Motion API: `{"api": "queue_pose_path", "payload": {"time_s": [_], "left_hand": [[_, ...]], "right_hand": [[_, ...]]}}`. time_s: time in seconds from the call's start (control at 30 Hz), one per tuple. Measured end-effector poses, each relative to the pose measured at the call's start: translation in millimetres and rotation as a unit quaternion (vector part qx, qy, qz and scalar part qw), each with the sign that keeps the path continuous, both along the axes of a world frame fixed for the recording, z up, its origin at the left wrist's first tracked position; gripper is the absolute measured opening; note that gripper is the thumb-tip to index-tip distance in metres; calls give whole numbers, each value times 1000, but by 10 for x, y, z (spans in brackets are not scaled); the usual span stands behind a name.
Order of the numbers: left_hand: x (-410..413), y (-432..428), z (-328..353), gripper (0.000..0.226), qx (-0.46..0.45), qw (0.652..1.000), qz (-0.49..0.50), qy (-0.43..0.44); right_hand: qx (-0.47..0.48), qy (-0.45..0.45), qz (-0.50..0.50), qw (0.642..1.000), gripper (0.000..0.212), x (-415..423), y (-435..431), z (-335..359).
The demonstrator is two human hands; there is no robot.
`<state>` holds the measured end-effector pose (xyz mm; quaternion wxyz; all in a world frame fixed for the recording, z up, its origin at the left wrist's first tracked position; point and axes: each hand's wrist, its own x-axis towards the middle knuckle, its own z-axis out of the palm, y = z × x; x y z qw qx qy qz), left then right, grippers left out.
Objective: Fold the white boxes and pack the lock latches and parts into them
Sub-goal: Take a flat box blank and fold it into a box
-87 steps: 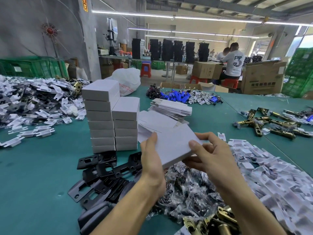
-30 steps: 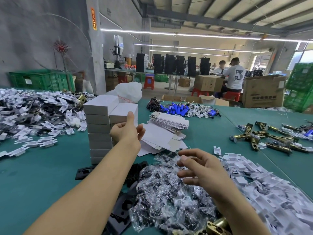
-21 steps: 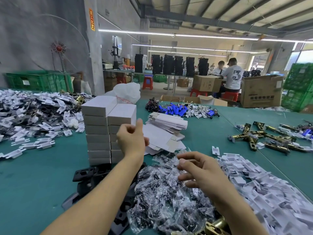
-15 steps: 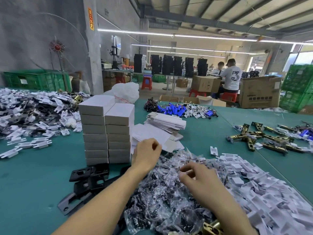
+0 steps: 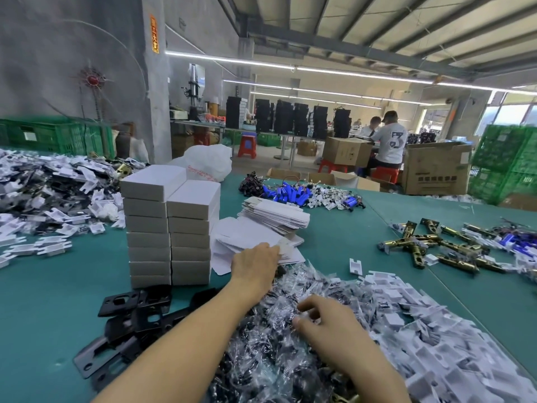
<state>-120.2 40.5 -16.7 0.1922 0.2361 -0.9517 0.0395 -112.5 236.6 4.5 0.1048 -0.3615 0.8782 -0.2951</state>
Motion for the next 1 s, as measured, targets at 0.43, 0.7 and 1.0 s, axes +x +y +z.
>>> {"api": "queue_pose_path", "payload": {"time_s": [0.43, 0.7, 1.0], "left_hand": [[758, 592, 266, 22, -172, 874, -340, 301], [1074, 406, 223, 111, 71, 960, -237, 133], [1205, 305, 255, 128, 22, 972, -205, 116]], "right_hand": [[-369, -246, -147, 884, 32, 38, -28, 285], [-308, -217, -42, 926, 22, 127, -32, 298], [-259, -201, 26, 944, 25, 169, -12, 262]]}}
